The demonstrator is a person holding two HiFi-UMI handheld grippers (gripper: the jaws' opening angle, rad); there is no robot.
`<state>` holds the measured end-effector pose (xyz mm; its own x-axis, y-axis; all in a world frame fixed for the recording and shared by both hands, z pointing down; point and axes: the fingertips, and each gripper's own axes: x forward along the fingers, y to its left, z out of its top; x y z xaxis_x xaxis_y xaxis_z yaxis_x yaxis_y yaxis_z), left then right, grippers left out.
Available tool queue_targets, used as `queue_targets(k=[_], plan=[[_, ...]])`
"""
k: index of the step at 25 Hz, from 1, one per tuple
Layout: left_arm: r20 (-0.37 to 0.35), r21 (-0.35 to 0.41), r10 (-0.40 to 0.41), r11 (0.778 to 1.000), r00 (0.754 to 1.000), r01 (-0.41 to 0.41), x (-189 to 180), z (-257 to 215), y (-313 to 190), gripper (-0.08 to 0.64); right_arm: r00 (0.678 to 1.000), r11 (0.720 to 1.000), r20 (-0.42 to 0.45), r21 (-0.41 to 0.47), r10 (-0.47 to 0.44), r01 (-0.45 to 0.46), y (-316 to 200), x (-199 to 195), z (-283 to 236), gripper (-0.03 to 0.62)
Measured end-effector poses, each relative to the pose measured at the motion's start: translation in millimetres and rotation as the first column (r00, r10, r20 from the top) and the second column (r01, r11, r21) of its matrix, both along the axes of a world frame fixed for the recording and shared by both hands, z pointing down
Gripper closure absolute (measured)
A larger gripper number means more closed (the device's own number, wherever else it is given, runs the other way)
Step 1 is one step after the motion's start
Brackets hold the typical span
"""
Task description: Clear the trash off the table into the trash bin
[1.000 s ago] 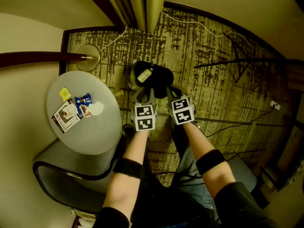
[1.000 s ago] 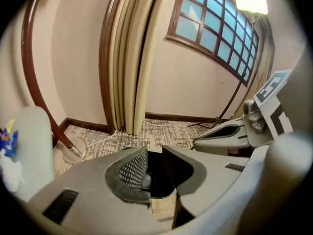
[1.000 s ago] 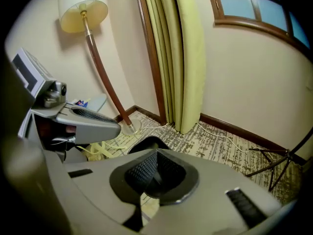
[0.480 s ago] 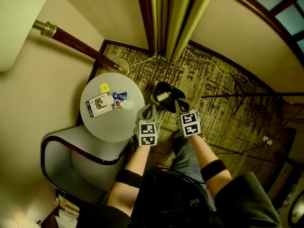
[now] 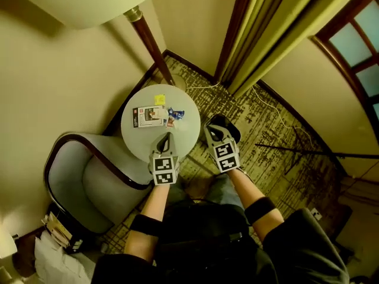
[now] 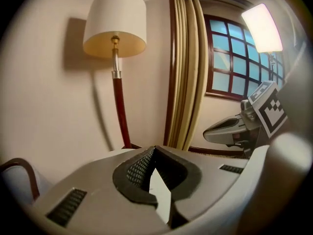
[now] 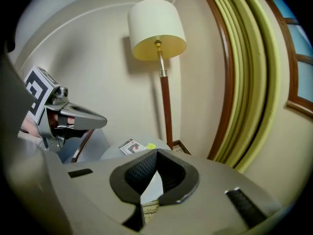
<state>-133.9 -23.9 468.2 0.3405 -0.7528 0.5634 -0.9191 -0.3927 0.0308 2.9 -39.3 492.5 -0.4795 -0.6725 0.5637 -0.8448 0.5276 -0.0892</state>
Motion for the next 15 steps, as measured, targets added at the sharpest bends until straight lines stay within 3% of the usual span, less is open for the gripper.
queue_targets(k=[7,15], plan=[[-0.011,0.013,-0.102,0.995,0.995,0.102,-74.6,-16.6,22.0,0.56,0.975,0.975,-0.005,0.014,-0.22,0.22,30.0,-104.4,-18.0,0.591],[-0.018,0.016,-0.112,0.994,0.994,0.112,-102.0,-16.3,36.3,0.56,0.957,0.957,-0.023,-0.007,-0.289,0.289,40.9,-141.6,-14.4,0.591]])
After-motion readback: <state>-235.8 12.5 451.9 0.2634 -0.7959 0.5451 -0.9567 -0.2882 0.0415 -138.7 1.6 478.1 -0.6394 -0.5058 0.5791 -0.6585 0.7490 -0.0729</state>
